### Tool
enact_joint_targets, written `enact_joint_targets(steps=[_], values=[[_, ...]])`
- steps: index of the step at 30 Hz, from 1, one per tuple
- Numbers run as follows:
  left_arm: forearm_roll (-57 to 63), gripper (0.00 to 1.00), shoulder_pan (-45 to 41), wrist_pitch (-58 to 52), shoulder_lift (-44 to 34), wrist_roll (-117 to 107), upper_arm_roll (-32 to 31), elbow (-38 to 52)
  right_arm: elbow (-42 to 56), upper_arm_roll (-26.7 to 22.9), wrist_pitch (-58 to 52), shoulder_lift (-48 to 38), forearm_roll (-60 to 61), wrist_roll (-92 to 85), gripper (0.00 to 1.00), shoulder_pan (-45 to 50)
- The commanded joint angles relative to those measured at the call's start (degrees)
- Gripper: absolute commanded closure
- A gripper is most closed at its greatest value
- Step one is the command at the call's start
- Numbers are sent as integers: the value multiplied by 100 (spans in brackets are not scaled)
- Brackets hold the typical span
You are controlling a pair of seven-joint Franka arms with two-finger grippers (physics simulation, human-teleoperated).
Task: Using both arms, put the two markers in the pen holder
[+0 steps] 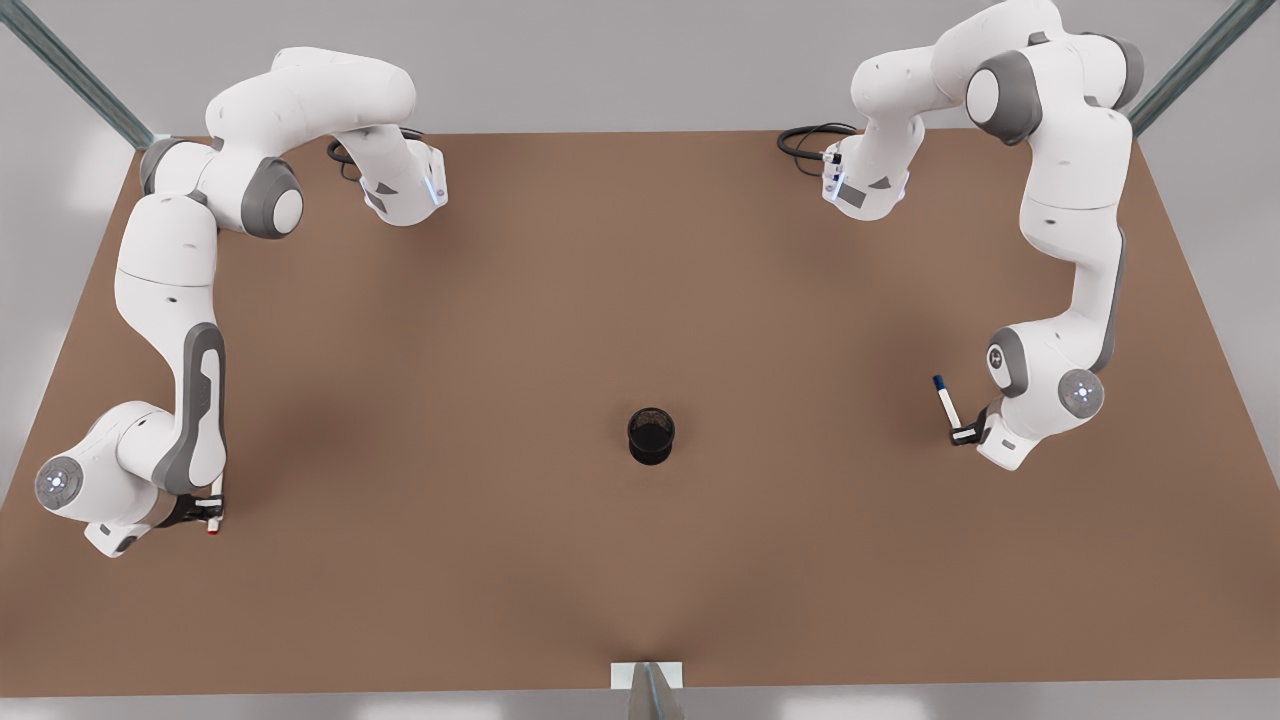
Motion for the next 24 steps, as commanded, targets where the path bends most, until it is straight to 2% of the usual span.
enact_joint_targets(steps=[1,4,7,10,11,14,16,18,20,22,24], values=[[-38,74,2,41,-8,3,-1,2,3,3,22,-19,-33,-474,79,5],[-38,78,-7,32,-43,-76,-1,11,29,21,-48,-150,-33,-719,79,93],[-38,79,-16,14,-78,-111,-1,37,38,336,-733,-862,-24,-957,79,181],[-38,79,-201,-232,-262,-234,-27,450,11,1251,-1586,-1618,11,-913,79,155],[-38,79,-359,-275,-324,-348,-27,512,11,1699,-1692,-1759,11,-966,79,85],[-38,79,-526,-1400,-307,-375,-36,1425,3,2955,-1604,-1812,37,-966,79,-214],[-20,79,-596,-1646,-315,-340,-36,1654,2,3667,-1262,-1759,187,-975,79,-197],[-20,79,-605,-1910,-307,-208,-36,1830,-331,4283,-374,-1689,204,-957,79,-109],[-20,79,-710,-2164,-315,-199,-36,2023,-603,4695,196,-1548,204,-957,79,-144],[-20,79,-860,-2657,-324,-173,-45,2428,-1166,5417,1463,-1373,204,-966,79,-162],[-20,79,-1009,-2991,-324,-199,-54,2761,-1166,6023,2148,-916,204,-913,79,-56]])
